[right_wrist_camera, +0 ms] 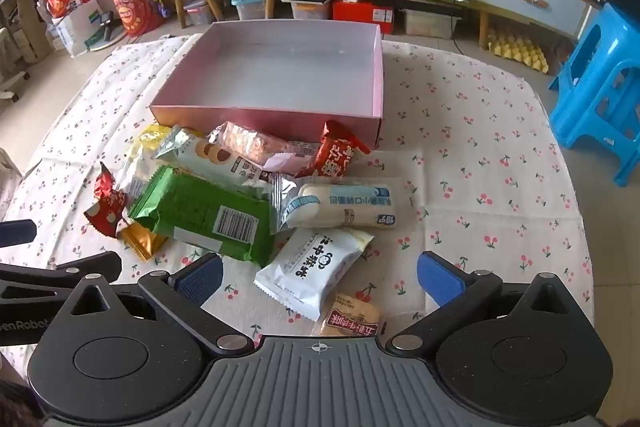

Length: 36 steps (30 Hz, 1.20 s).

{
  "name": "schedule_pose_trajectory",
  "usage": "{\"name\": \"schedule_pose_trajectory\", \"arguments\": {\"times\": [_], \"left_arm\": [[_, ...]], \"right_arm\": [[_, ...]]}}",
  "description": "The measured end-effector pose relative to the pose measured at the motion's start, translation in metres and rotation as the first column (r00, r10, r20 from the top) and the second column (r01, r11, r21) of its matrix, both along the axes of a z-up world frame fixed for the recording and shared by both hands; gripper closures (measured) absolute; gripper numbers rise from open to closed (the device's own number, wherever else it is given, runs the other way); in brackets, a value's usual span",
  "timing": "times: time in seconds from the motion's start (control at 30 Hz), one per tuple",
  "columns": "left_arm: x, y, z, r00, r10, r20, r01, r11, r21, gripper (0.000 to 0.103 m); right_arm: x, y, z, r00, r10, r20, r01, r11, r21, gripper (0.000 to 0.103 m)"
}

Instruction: Organize snacks

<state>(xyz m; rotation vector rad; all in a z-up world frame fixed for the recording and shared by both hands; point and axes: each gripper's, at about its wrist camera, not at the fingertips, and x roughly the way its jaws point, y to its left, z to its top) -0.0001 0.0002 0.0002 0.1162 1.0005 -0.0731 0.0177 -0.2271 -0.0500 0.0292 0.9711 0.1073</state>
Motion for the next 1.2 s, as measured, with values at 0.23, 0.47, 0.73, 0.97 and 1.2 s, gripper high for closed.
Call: {"name": "schedule_pose_trajectory", "arguments": {"times": [0.23, 0.47, 0.73, 0.97, 1.2], "left_arm": [[0.003, 0.0, 0.006, 1.0, 0.003, -0.004, -0.003, 1.0, 0.008, 0.002], [0.0, 0.001, 0.001, 1.0, 0.015, 0.005, -0.015, 1.0, 0.002, 0.002], [0.0, 0.001, 0.0, 1.0, 0.015, 0.005, -0.015, 1.0, 0.001, 0.002], [0.0, 0.002, -0.001, 1.0, 0.019, 0.0, -0.019, 1.0, -0.004, 0.002], [0.001, 0.003, -0.001, 1.0, 0.024, -0.002, -0.024, 1.0, -0.001, 0.002]], "right_arm": [[-0.001, 0.0, -0.003, 1.0, 0.001, 0.004, -0.001, 1.0, 0.013, 0.0], [-0.002, 0.002, -0.004, 1.0, -0.003, -0.004, 0.003, 1.0, 0.017, 0.0], [-0.004, 0.003, -0.004, 1.0, -0.002, -0.004, 0.002, 1.0, 0.02, 0.0], [-0.002, 0.002, -0.003, 1.0, -0.003, -0.008, 0.003, 1.0, 0.022, 0.0], [-0.001, 0.003, -0.002, 1.0, 0.001, -0.007, -0.001, 1.0, 0.02, 0.0]]}}
